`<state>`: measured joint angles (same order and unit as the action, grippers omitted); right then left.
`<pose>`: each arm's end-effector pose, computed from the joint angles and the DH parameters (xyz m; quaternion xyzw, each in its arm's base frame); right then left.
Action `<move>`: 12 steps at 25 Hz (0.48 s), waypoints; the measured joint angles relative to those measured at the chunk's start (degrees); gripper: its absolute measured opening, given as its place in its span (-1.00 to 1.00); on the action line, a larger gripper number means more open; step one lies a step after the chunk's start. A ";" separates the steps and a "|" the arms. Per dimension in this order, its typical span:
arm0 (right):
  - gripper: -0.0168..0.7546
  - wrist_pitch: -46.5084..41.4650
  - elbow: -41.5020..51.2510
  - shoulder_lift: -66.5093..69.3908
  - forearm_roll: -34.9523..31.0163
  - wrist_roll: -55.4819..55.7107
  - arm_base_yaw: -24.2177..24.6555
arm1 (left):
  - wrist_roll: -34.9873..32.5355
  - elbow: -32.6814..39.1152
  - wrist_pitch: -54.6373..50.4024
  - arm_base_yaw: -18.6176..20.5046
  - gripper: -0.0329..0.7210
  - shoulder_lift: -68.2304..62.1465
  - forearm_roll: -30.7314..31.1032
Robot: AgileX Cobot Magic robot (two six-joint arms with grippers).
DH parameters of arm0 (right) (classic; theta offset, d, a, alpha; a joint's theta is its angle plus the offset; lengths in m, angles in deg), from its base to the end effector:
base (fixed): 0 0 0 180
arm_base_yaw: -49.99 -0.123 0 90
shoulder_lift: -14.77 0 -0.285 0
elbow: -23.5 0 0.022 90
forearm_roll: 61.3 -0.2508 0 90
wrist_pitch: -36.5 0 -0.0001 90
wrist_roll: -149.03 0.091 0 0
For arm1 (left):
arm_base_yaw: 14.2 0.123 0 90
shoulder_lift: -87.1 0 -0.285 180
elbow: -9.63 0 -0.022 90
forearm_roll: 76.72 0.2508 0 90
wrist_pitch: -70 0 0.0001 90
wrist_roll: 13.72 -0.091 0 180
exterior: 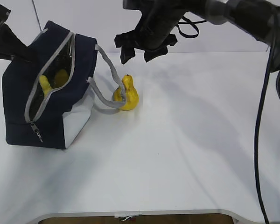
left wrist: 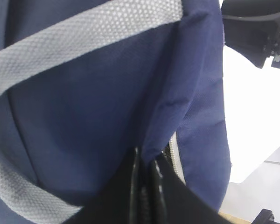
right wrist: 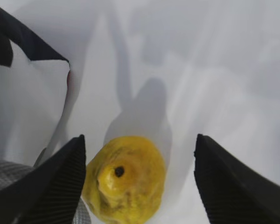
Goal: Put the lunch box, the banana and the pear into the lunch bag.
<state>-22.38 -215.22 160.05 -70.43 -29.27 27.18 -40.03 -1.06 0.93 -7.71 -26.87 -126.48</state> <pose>0.4881 0.2187 0.2483 -0.1556 0.9392 0.1384 0.2729 0.3887 -0.0211 0.2863 0.0339 0.9130 -0.3687 0.1716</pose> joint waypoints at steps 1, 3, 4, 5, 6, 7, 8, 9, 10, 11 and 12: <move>0.55 0.26 0.00 0.25 -0.49 0.00 0.00 | 0.00 0.00 0.00 0.00 -0.90 0.00 0.08; 0.54 0.44 0.00 1.02 -1.55 0.00 0.00 | 0.00 0.00 0.00 0.00 -0.90 0.00 0.13; 0.53 0.48 0.00 1.42 -2.26 0.00 0.00 | 0.00 0.00 0.00 0.00 -0.90 0.00 0.13; 0.51 0.48 0.00 1.91 -2.88 0.00 0.00 | 0.00 0.00 0.00 0.00 -0.90 0.00 0.13; 0.50 0.48 0.00 2.40 -3.61 0.00 0.00 | 0.00 0.00 0.00 0.00 -0.90 0.00 0.13; 0.48 0.18 0.00 2.97 -4.13 0.00 0.00 | 0.00 0.00 0.00 0.00 -0.90 0.00 0.22; 0.46 0.03 0.00 3.41 -4.40 0.00 0.00 | 0.00 0.00 0.00 0.00 -0.90 0.00 0.22; 0.45 -0.23 0.00 3.81 -4.65 0.00 0.00 | 0.00 0.00 0.00 0.00 -0.90 0.00 0.22; 0.44 -0.32 0.00 4.14 -4.97 0.00 0.00 | 0.00 0.00 0.00 0.00 -0.90 0.00 0.22; 0.44 -0.32 0.00 4.35 -5.36 0.00 0.00 | 0.00 0.00 0.00 0.00 -0.90 0.00 0.22; 0.44 -0.36 0.00 4.38 -5.62 0.00 0.00 | 0.00 0.00 0.00 0.00 -0.90 0.00 0.22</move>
<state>-22.74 -215.22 164.43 -76.05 -29.27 27.18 -40.03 -1.06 0.93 -7.71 -26.87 -126.26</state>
